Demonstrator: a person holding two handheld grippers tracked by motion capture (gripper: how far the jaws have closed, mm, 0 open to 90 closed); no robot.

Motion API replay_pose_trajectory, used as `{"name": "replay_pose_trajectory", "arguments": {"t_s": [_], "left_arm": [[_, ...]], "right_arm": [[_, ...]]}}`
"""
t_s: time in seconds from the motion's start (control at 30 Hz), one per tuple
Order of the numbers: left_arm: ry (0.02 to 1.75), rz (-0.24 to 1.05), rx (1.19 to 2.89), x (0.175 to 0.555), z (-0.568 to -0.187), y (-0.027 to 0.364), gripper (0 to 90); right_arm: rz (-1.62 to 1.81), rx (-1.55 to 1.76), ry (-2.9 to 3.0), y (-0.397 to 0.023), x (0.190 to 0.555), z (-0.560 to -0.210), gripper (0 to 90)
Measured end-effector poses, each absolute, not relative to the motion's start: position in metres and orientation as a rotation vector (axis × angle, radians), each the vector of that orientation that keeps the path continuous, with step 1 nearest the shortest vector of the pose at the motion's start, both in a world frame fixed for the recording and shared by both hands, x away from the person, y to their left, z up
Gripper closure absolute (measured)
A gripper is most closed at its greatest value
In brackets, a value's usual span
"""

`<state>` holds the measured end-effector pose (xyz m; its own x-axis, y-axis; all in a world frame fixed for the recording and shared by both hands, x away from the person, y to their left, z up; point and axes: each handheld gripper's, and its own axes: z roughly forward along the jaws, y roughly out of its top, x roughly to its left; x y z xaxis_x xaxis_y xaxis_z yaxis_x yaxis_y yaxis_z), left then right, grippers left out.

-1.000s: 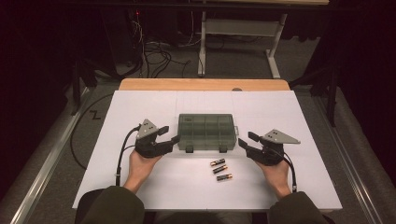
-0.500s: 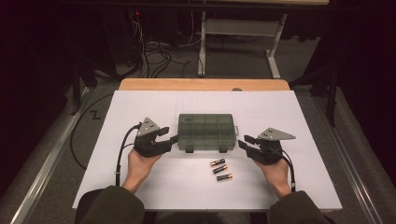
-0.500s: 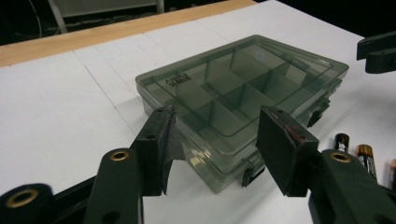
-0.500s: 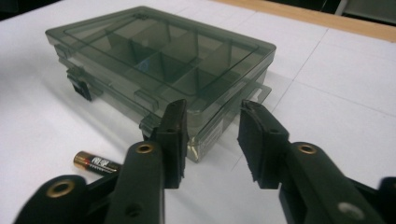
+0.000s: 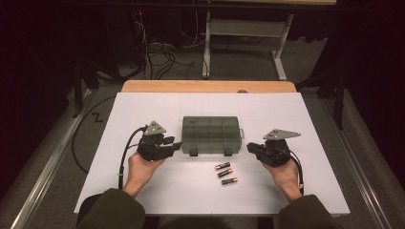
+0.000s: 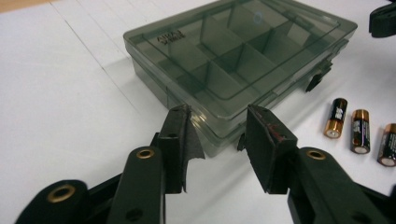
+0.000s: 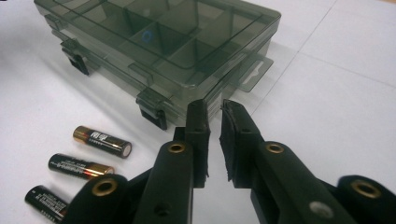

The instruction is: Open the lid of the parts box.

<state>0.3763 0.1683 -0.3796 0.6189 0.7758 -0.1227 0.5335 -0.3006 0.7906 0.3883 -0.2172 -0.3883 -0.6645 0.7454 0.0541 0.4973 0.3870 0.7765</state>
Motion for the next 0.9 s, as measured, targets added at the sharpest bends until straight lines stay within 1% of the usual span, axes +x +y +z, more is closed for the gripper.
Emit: {"name": "replay_pose_trajectory", "arguments": {"t_s": [0.1, 0.23, 0.47, 0.9], "left_arm": [[1.042, 0.333, 2.012, 0.38, -0.379, 0.168, 64.6], [1.057, 0.311, 2.056, 0.383, -0.379, 0.167, 66.1], [1.077, 0.291, 2.11, 0.385, -0.38, 0.167, 71.7], [1.1, 0.267, 2.173, 0.386, -0.389, 0.155, 71.6]], "right_arm": [[1.144, 1.082, 2.378, -0.216, 0.39, -0.388, 87.6], [1.124, 1.09, 2.411, -0.215, 0.393, -0.387, 90.0], [1.057, 1.08, 2.467, -0.209, 0.397, -0.385, 90.0], [1.004, 1.077, 2.524, -0.201, 0.402, -0.389, 90.0]]}}
